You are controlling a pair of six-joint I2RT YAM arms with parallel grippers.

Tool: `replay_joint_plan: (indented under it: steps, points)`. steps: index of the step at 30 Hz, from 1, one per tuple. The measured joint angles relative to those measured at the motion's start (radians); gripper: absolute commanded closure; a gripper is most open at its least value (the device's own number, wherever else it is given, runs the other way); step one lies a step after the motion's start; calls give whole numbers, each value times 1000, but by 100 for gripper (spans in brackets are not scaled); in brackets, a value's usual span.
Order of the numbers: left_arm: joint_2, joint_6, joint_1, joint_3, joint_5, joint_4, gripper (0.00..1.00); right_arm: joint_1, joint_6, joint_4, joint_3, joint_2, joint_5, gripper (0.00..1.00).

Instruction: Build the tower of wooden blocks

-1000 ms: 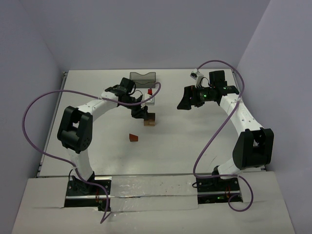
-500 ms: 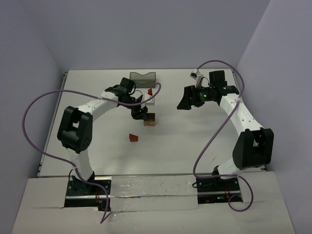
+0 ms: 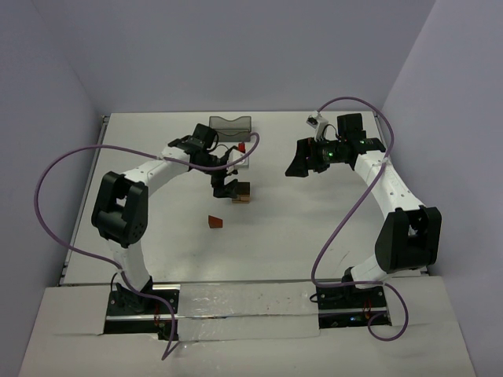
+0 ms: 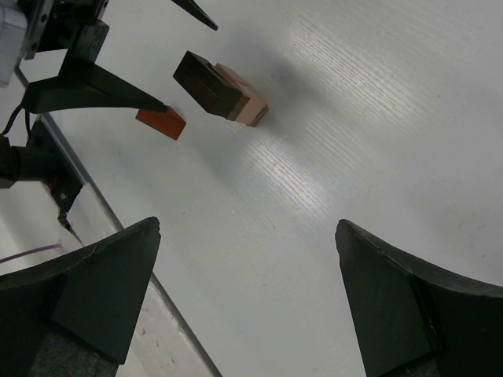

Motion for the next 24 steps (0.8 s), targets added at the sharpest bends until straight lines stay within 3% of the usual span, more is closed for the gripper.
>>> replay_joint_plan:
  steps: [12, 20, 24]
  points:
    - [-296, 17, 73, -9, -24, -113, 1, 8, -5, 0, 0, -10, 32, 0]
    - [-400, -57, 39, -254, -151, -139, 1, 38, -30, -3, 0, -46, 102, 0]
    - [-436, -64, -18, -357, -240, -135, 7, 40, -45, -11, 2, -52, 124, 0]
